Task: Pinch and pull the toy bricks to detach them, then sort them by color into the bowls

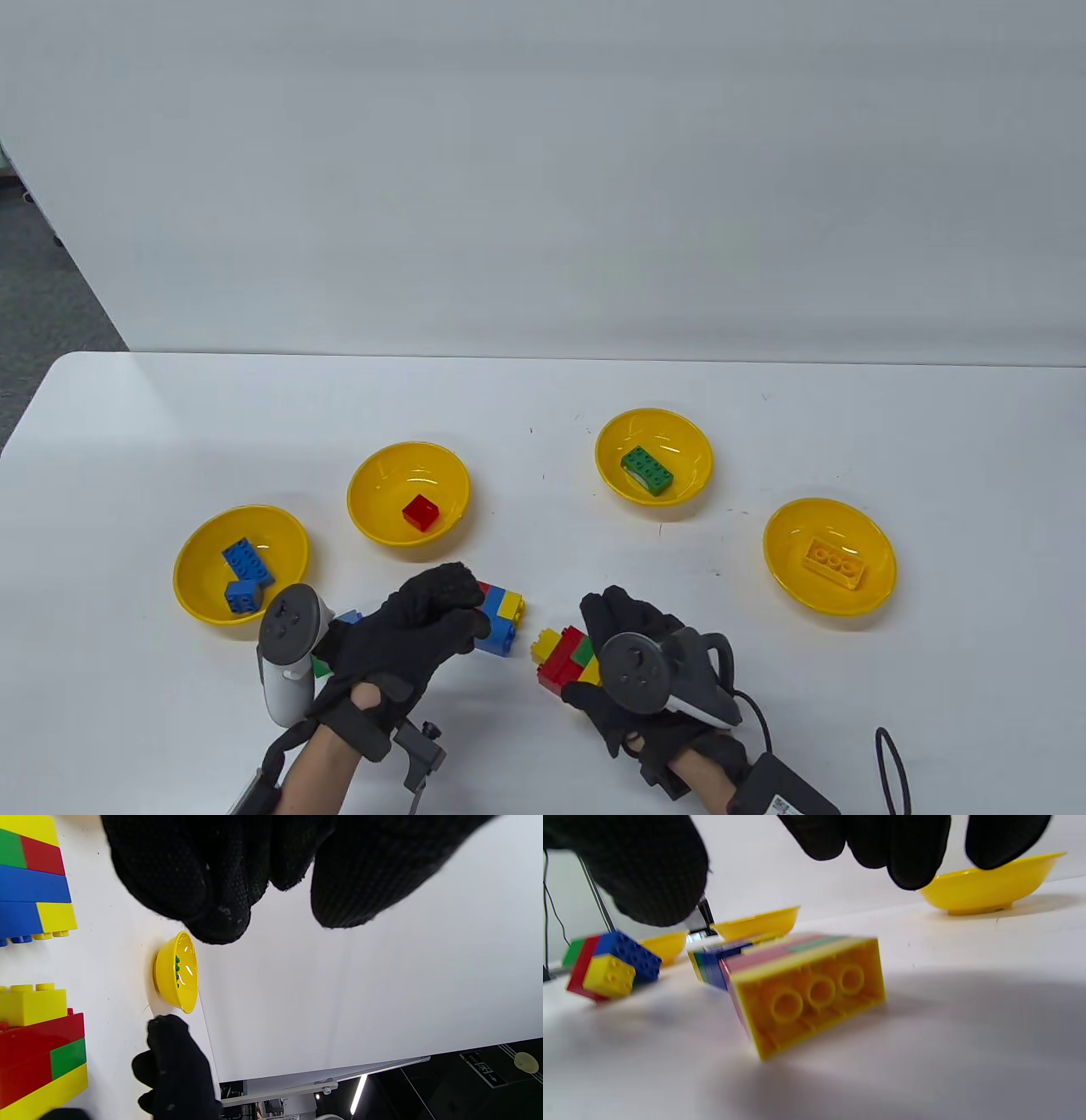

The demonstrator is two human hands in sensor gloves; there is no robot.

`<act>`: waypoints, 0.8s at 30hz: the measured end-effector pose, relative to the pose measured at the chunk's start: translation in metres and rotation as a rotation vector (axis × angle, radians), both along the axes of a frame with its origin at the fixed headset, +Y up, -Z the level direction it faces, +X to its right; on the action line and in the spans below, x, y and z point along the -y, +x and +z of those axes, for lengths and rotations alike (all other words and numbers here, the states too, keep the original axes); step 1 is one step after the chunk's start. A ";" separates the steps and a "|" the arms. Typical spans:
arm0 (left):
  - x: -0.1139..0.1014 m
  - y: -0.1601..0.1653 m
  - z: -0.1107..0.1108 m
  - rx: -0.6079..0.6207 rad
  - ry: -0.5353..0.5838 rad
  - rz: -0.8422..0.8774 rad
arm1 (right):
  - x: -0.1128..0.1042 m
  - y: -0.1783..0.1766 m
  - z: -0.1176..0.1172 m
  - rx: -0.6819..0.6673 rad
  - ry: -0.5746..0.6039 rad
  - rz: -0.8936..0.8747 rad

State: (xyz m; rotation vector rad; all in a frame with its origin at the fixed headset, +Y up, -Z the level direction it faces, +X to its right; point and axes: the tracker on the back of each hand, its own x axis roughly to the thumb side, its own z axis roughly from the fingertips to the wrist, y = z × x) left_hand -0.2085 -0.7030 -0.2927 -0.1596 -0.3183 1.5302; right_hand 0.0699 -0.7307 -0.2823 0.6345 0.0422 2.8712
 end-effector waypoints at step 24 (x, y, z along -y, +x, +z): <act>-0.005 0.007 0.009 -0.067 0.061 -0.076 | -0.024 0.013 0.004 0.104 0.196 -0.315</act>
